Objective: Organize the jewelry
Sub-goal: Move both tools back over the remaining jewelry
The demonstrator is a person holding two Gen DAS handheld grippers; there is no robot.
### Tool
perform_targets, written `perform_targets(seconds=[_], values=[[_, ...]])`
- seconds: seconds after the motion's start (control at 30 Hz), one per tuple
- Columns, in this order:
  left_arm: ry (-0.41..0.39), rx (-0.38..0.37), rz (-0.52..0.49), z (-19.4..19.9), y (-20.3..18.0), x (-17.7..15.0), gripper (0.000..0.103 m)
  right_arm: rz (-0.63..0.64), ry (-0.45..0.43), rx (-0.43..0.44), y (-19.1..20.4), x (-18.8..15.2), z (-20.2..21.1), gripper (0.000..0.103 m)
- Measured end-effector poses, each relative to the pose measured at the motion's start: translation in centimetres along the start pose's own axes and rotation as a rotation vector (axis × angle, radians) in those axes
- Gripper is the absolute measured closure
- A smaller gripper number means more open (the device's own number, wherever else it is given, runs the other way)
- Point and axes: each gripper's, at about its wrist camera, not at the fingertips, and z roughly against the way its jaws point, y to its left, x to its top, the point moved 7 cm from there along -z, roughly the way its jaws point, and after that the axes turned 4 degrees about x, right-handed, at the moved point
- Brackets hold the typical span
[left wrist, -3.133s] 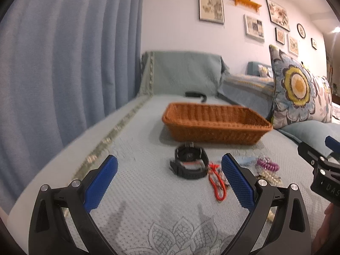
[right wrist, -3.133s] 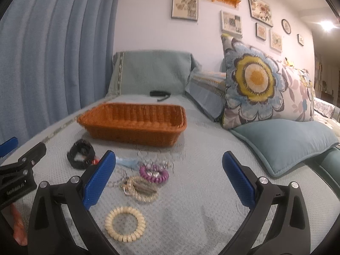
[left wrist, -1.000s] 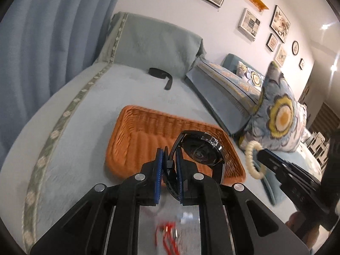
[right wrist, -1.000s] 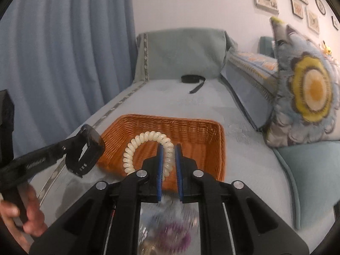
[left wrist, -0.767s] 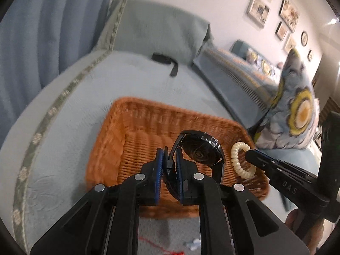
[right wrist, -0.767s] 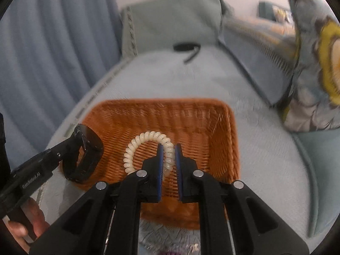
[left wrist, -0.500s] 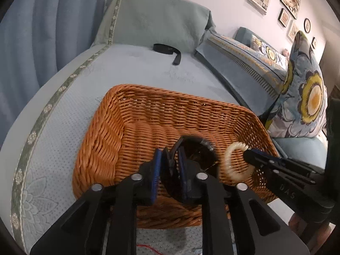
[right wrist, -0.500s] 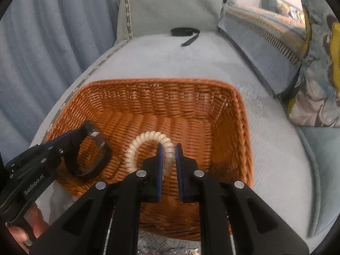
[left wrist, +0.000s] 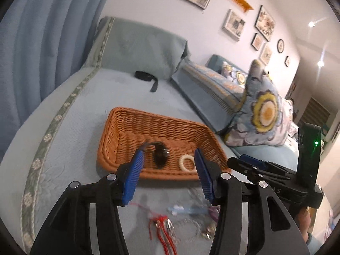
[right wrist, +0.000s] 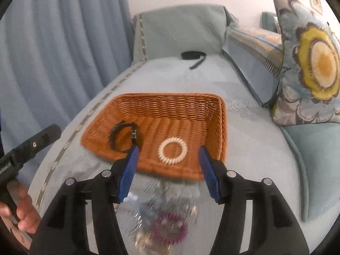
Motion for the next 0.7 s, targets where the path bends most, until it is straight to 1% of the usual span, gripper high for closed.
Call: perform_targets(seconds=[0.13,0.2,0.33,0.47,0.53,0.57,0.67,0.7], values=[[-0.007,-0.022,-0.010,2.8,-1.0,-1.8,0.056,0.004,-0.034,0.049,1.5,-2.2,3.3,0.048],[-0.002,-0.029,-0.009,3.8,-1.2,-3.2,0.056,0.009,-0.044,0.047,1.9,-3.4,4.4,0.048],[0.021,-0.028,-0.013,4.5,-0.9,-6.7,0.056,0.024,-0.043,0.035,2.6,-7.5,5.9,0.049],[0.068,-0.029,-0.005,3.5,0.1,-10.2,0.056,0.051,-0.045,0.006,3.1,-11.7,6.2,0.049],[0.101,-0.022,-0.015,2.4,0.4,-11.7,0.056,0.075,-0.052,-0.010,3.2,-13.1,6.1,0.049],[0.114,-0.015,-0.023,2.1,0.5,-12.2,0.056,0.097,-0.042,-0.021,3.4,-13.6,5.7,0.049],[0.165,0.008,-0.066,0.8,0.3,-13.7,0.056,0.109,0.006,-0.027,3.4,-14.4,4.2,0.054],[0.183,0.017,-0.088,0.3,0.1,-14.1,0.056,0.111,0.027,-0.040,3.3,-14.7,3.6,0.058]])
